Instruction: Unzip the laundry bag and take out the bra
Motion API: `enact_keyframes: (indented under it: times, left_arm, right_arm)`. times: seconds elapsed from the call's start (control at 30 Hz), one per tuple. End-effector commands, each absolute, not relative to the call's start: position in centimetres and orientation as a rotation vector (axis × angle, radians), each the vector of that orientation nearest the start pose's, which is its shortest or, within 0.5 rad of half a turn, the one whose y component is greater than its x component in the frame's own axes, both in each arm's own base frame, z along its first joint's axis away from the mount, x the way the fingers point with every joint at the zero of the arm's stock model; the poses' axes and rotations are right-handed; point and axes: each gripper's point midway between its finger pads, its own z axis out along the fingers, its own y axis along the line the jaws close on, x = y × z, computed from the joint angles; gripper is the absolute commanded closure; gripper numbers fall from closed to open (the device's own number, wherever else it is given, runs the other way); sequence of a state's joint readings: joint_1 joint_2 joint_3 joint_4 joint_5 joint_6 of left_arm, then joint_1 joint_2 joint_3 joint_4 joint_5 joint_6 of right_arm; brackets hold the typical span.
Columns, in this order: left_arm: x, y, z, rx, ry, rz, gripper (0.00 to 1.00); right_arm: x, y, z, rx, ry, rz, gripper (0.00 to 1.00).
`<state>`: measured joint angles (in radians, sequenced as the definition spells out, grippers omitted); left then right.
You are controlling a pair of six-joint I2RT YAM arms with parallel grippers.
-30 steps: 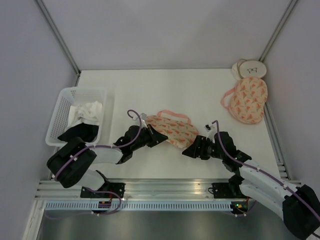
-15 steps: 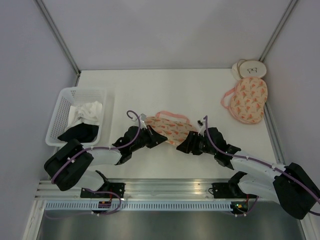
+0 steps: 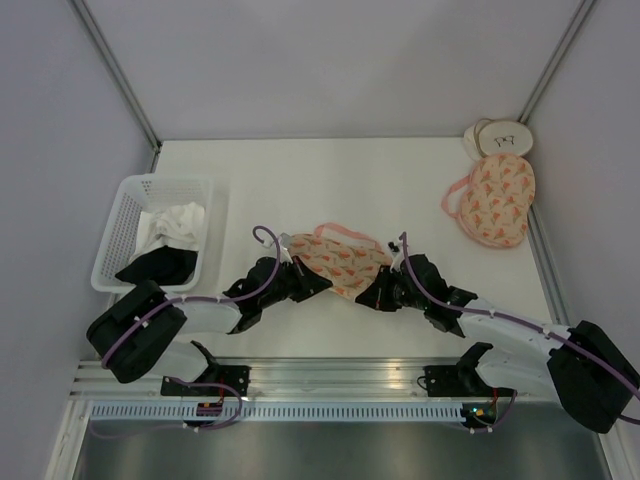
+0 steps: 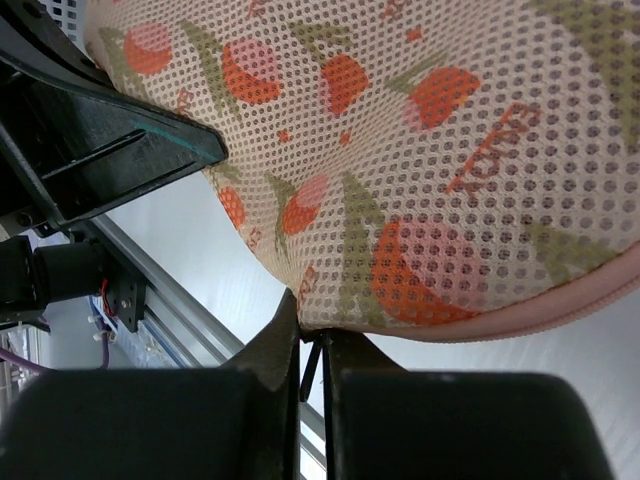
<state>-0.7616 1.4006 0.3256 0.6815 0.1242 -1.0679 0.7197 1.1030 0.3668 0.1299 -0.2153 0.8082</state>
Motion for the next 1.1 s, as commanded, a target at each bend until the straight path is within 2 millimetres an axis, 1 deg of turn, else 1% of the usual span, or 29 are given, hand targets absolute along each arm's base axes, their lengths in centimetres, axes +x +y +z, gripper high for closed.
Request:
enact_keyframes:
  times: [0.0, 0.07, 0.13, 0.2, 0.23, 0.27, 0.33, 0.37, 0.4, 0.47, 0.53, 0.57, 0.63, 0.7, 0.77, 0.87, 0.9, 0.93, 0.97, 1.0, 1.03, 1.07]
  left_arm:
    - [22.9, -29.1, 8.8, -0.211, 2.128, -1.234, 0.98]
    - [23.1, -29.2, 9.3, -0.206, 2.116, -1.232, 0.98]
    - [23.3, -29.1, 9.3, -0.205, 2.114, -1.223, 0.98]
    - [23.4, -29.1, 9.4, -0.204, 2.118, -1.211, 0.98]
    - [23.6, -29.0, 9.5, -0.203, 2.117, -1.206, 0.98]
    - [23.7, -29.0, 9.7, -0.196, 2.111, -1.202, 0.98]
    - [24.0, -28.5, 9.5, -0.204, 2.121, -1.175, 0.98]
    - [24.3, -28.5, 10.0, -0.196, 2.106, -1.171, 0.98]
    - [24.3, -28.2, 9.7, -0.197, 2.122, -1.152, 0.98]
    - [24.8, -27.6, 10.0, -0.199, 2.107, -1.134, 0.98]
    - [25.0, -26.9, 9.8, -0.207, 2.117, -1.108, 0.98]
    - [25.2, -26.5, 9.9, -0.198, 2.115, -1.088, 0.98]
    - [25.6, -25.6, 10.0, -0.206, 2.115, -1.058, 0.98]
    - [25.6, -25.1, 10.3, -0.201, 2.104, -1.055, 0.98]
    - [25.7, -24.7, 10.5, -0.208, 2.099, -1.049, 0.98]
    - [25.7, -24.7, 10.5, -0.208, 2.098, -1.052, 0.98]
    - [25.6, -24.7, 10.4, -0.206, 2.101, -1.054, 0.98]
    - [25.7, -24.7, 10.4, -0.208, 2.099, -1.054, 0.98]
    - [25.6, -24.7, 10.4, -0.209, 2.1, -1.056, 0.98]
    - [25.6, -24.7, 10.4, -0.206, 2.1, -1.057, 0.98]
    - [25.6, -24.7, 10.4, -0.209, 2.1, -1.057, 0.98]
    - [25.6, -24.7, 10.4, -0.212, 2.098, -1.057, 0.98]
  right_arm:
    - [17.7, 24.3, 7.4, -0.062, 2.374, 1.014, 0.99]
    - [17.2, 23.8, 7.4, -0.089, 2.387, 0.989, 1.0]
    - [16.5, 22.9, 6.7, -0.107, 2.433, 0.938, 1.0]
    - [16.4, 22.4, 6.6, -0.122, 2.449, 0.902, 0.99]
    - [15.9, 21.9, 6.0, -0.152, 2.485, 0.864, 1.0]
    - [15.7, 22.0, 6.0, -0.176, 2.5, 0.868, 1.0]
    - [15.0, 21.3, 5.2, -0.206, 2.565, 0.817, 0.99]
    - [14.9, 21.2, 5.0, -0.228, 2.579, 0.798, 1.0]
    - [14.7, 21.1, 4.9, -0.239, 2.591, 0.793, 1.0]
    - [14.4, 20.6, 4.5, -0.262, 2.616, 0.762, 1.0]
    - [14.2, 20.4, 4.3, -0.276, 2.631, 0.744, 1.0]
    - [14.2, 20.3, 4.3, -0.28, 2.636, 0.739, 0.98]
    - [14.1, 20.1, 4.2, -0.29, 2.638, 0.729, 0.91]
    - [14.2, 20.1, 4.3, -0.294, 2.631, 0.725, 0.92]
    - [14.4, 20.0, 4.2, -0.292, 2.628, 0.714, 0.99]
    - [14.3, 20.4, 4.1, -0.298, 2.638, 0.731, 0.99]
    - [14.2, 20.6, 4.2, -0.31, 2.64, 0.745, 0.92]
    - [14.1, 20.7, 4.1, -0.319, 2.642, 0.751, 0.68]
    - [14.1, 20.6, 4.0, -0.325, 2.643, 0.748, 0.62]
    - [14.1, 20.6, 4.1, -0.332, 2.64, 0.745, 0.59]
    - [14.1, 20.2, 4.0, -0.334, 2.645, 0.706, 0.55]
    - [14.1, 20.1, 4.0, -0.331, 2.649, 0.699, 0.55]
